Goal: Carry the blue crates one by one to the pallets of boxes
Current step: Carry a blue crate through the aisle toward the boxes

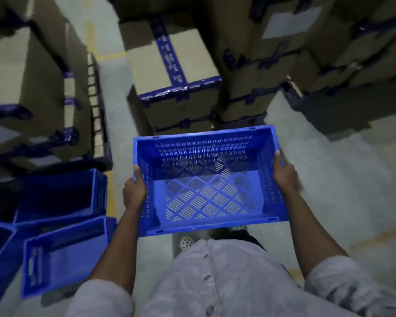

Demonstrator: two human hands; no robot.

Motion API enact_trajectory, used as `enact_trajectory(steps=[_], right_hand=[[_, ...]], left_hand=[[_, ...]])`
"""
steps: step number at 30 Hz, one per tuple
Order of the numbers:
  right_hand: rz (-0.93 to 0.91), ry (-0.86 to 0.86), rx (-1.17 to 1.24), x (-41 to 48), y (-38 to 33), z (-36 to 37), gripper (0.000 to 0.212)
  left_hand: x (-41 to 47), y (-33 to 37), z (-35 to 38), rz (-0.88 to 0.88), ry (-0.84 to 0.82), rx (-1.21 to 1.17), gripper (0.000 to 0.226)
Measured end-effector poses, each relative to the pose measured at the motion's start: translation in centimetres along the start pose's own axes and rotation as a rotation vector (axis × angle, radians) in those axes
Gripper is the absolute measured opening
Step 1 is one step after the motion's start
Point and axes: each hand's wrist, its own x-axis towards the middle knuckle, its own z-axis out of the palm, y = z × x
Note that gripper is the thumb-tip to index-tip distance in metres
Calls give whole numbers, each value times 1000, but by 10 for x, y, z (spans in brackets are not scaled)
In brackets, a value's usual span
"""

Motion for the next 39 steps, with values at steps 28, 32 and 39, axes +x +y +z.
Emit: enact_trajectory(steps=[28, 32, 39], right_hand=[[650, 448, 447, 127, 308, -277, 100], [731, 511, 493, 160, 335, -306, 99], [840, 593, 558, 252, 360, -371, 93]], left_hand=[[-207, 358, 421, 679, -541, 347, 119], [-243, 409, 493, 755, -599, 414, 115], [-276, 509, 664, 817, -700, 486, 128]])
